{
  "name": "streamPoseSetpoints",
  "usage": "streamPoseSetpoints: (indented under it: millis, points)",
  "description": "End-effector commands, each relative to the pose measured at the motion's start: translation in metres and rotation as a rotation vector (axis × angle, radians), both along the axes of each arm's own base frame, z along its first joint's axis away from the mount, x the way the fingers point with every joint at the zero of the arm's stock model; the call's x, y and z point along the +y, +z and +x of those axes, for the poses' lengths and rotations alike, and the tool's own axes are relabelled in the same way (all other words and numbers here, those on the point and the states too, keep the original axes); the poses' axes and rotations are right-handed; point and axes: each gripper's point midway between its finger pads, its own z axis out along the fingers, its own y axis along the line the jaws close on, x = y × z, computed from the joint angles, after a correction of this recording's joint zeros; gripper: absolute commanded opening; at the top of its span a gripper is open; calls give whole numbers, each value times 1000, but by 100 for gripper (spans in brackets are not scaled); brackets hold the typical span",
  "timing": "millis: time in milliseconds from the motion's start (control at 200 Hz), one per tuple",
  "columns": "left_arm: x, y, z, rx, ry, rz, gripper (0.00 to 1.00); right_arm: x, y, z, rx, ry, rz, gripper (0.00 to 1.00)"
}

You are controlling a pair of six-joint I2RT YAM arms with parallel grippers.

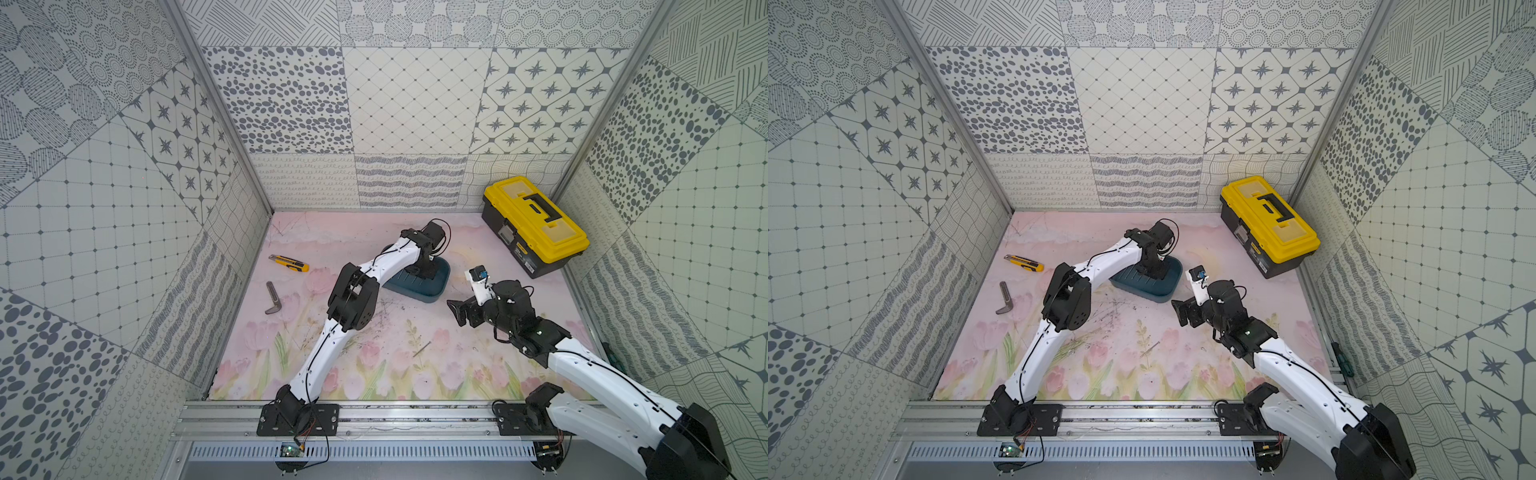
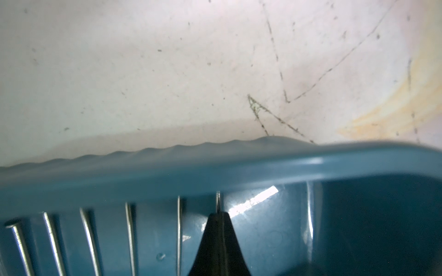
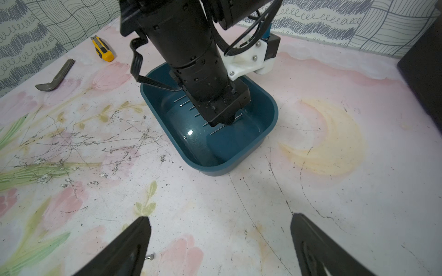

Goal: Put the nails on the desktop into the storage box
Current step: Place the nail in the storage box, then pick up the nail from the center of the board.

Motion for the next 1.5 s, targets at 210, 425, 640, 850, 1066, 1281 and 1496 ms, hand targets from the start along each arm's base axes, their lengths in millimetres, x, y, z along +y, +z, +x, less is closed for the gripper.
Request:
streamPoseSetpoints:
  millis: [210, 425, 640, 850, 1066, 1281, 1496]
  points:
    - [2, 9, 1, -15, -5, 11, 13, 3, 18, 1, -52, 7, 48, 97]
    - [0, 22, 0, -40, -11, 5, 17, 3, 20, 1, -56, 9, 52, 97]
    - [-6, 53, -1, -95, -14, -23, 17, 2, 24, -1, -67, 10, 62, 97]
    - [-3, 85, -9, -132, -6, -38, 17, 3, 30, -4, -72, 19, 75, 97]
    - [17, 105, -39, -144, 17, -50, 17, 3, 36, -8, -64, 36, 76, 95]
    - [41, 110, -85, -132, 32, -51, 19, 10, 43, -16, -54, 66, 105, 95]
    - [56, 103, -132, -99, 42, -58, 22, 16, 37, -27, -16, 73, 95, 97]
